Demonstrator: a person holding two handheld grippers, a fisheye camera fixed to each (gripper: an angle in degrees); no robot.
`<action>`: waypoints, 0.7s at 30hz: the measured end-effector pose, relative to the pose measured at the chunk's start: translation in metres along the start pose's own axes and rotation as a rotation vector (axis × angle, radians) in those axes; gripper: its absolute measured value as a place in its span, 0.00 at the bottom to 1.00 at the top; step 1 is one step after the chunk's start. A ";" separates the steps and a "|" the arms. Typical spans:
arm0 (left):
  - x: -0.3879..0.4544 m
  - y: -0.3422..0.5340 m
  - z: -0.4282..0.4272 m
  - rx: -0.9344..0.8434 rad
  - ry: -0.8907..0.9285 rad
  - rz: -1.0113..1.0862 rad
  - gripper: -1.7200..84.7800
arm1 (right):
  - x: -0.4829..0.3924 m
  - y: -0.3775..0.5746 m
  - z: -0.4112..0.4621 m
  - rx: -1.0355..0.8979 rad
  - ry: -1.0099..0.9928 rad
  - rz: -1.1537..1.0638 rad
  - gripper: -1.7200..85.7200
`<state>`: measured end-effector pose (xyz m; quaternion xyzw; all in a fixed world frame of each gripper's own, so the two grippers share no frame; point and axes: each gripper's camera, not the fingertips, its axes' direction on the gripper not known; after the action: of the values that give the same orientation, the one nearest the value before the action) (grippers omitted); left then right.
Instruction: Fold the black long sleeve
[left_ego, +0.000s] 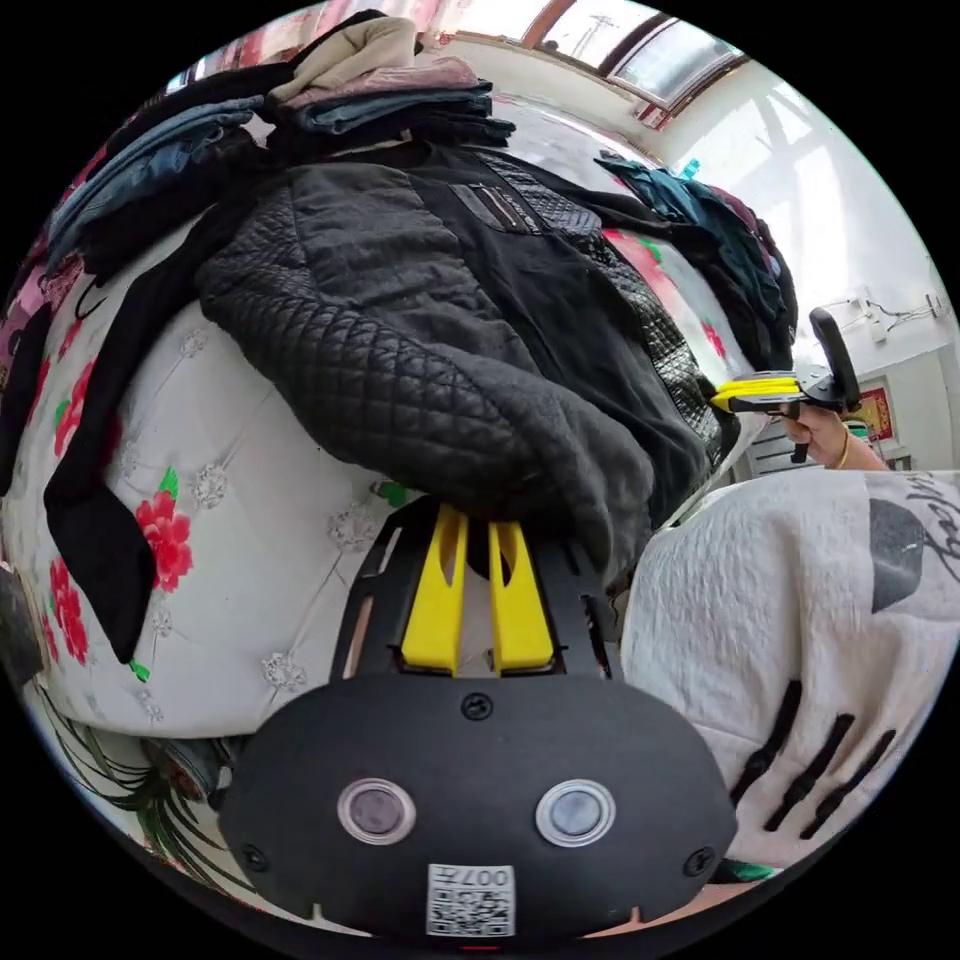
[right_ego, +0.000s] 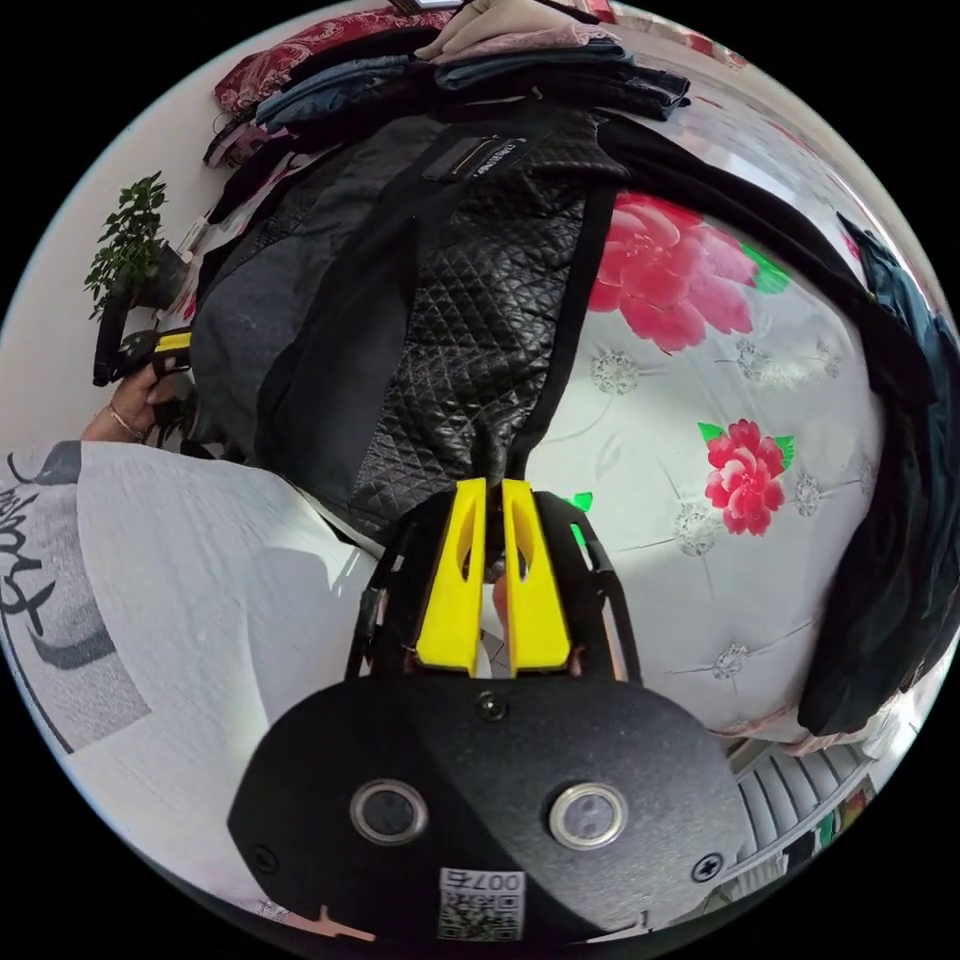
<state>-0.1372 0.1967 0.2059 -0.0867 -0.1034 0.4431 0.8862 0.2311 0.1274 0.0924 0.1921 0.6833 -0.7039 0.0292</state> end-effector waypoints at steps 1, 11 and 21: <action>-0.005 -0.003 -0.011 0.012 0.048 -0.026 0.04 | 0.004 0.000 -0.007 -0.002 -0.026 0.005 0.03; -0.063 0.110 -0.198 0.507 0.288 -0.444 0.08 | 0.087 0.077 -0.138 0.500 -0.612 0.195 0.03; -0.068 0.117 -0.101 0.268 0.091 -0.538 0.17 | 0.070 0.084 -0.086 0.211 -0.303 0.256 0.09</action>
<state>-0.2405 0.2046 0.0732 0.0418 -0.0234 0.1977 0.9791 0.2116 0.2209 -0.0082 0.1715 0.5638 -0.7827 0.2004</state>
